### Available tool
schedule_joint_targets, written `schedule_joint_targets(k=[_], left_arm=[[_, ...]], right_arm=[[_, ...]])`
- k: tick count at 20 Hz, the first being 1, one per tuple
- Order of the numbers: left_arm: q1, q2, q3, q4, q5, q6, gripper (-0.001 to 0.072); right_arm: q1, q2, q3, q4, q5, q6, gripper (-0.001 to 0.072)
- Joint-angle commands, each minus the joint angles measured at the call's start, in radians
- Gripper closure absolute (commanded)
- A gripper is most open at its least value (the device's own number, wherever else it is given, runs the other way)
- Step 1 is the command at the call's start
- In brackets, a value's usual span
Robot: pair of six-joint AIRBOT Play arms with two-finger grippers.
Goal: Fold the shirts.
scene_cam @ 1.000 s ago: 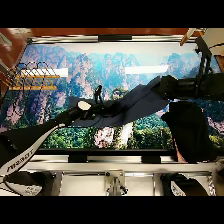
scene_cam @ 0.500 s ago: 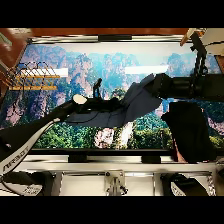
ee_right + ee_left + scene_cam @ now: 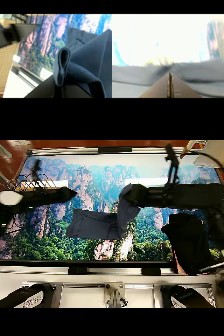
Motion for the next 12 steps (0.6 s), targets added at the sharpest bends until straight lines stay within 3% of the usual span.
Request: schedule_joint_targets(k=[1, 7, 12], left_arm=[[0.212, 0.169, -0.002, 0.023, -0.081, -0.001, 0.0677], [0.44, 0.342, -0.002, 0.023, -0.237, -0.001, 0.0676], [0.463, 0.361, -0.002, 0.024, -0.266, 0.0, 0.0676]], right_arm=[[0.134, -0.129, 0.001, 0.003, 0.17, 0.001, 0.0636], [0.308, -0.388, 0.011, 0.114, 0.407, 0.0, 0.0636], [0.363, -0.547, 0.126, 0.14, 0.414, 0.002, 0.0635]])
